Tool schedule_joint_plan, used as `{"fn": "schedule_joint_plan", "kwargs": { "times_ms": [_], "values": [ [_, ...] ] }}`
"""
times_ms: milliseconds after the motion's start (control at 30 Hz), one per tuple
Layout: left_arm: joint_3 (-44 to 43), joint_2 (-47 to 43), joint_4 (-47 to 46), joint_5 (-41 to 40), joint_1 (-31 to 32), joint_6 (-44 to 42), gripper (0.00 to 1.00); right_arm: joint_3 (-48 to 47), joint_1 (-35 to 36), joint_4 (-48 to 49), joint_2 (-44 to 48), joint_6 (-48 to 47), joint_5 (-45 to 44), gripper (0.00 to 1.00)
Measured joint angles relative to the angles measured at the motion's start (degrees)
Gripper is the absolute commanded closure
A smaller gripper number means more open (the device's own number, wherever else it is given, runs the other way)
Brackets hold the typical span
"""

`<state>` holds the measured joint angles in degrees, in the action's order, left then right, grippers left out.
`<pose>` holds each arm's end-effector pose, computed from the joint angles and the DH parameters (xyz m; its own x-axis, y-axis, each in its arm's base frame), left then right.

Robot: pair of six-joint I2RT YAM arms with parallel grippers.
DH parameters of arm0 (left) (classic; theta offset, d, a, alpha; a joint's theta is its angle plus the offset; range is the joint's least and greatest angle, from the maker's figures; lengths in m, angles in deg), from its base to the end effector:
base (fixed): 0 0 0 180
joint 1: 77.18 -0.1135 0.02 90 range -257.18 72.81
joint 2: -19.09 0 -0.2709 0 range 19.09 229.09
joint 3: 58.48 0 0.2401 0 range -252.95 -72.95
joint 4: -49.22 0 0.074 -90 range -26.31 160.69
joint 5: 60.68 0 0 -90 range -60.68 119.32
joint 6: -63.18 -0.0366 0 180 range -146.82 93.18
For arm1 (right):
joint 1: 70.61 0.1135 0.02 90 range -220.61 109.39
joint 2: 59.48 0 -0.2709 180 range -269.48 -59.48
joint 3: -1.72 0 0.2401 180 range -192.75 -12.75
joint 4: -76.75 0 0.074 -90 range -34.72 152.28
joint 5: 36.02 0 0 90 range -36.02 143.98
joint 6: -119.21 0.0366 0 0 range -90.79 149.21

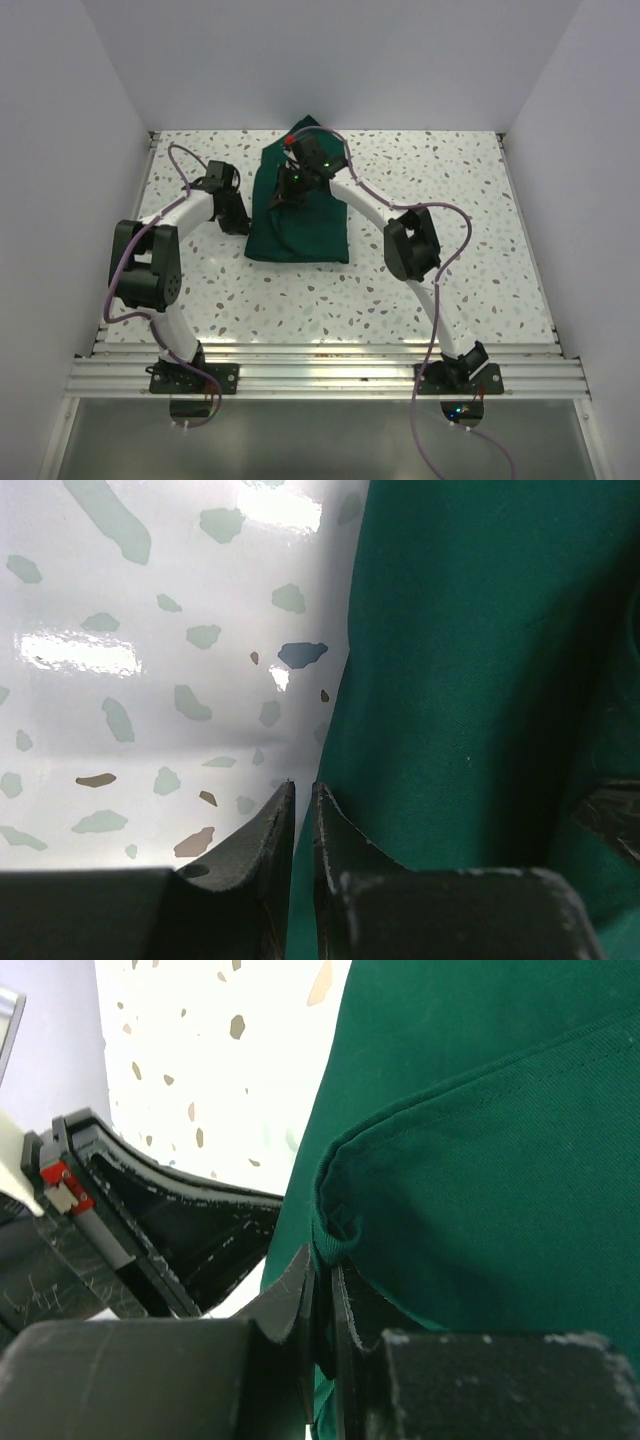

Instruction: Prepare the surgical pack

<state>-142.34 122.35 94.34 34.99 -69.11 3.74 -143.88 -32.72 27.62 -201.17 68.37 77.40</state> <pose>0.3521 -0.0536 0.1977 -0.8621 -0.3888 -0.3251 -0.2979 0.9077 -0.2955 0.4235 0.3480 0.2214 -0.9298 0.0107 -0.3680 -0.2545 0.7035 0.6636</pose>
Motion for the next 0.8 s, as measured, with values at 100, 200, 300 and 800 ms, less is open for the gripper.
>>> {"fn": "schedule_joint_plan", "kwargs": {
  "times_ms": [100, 200, 300, 800],
  "values": [
    [0.0, 0.0, -0.1, 0.2, -0.1, 0.3, 0.85, 0.1, 0.0, 1.1, -0.2, 1.4, -0.6, 0.99],
    [0.1, 0.0, -0.2, 0.2, -0.1, 0.3, 0.85, 0.7, 0.0, 2.7, -0.2, 2.5, -1.8, 0.97],
    [0.2, 0.0, -0.2, 0.2, -0.1, 0.3, 0.84, 0.7, 0.0, 3.2, -0.3, 3.3, -2.6, 0.96],
    [0.0, -0.9, 1.6, -0.2, -0.2, -0.4, 0.75, -3.7, 0.6, 5.0, -4.2, 5.1, -0.9, 0.45]
  ]
}}
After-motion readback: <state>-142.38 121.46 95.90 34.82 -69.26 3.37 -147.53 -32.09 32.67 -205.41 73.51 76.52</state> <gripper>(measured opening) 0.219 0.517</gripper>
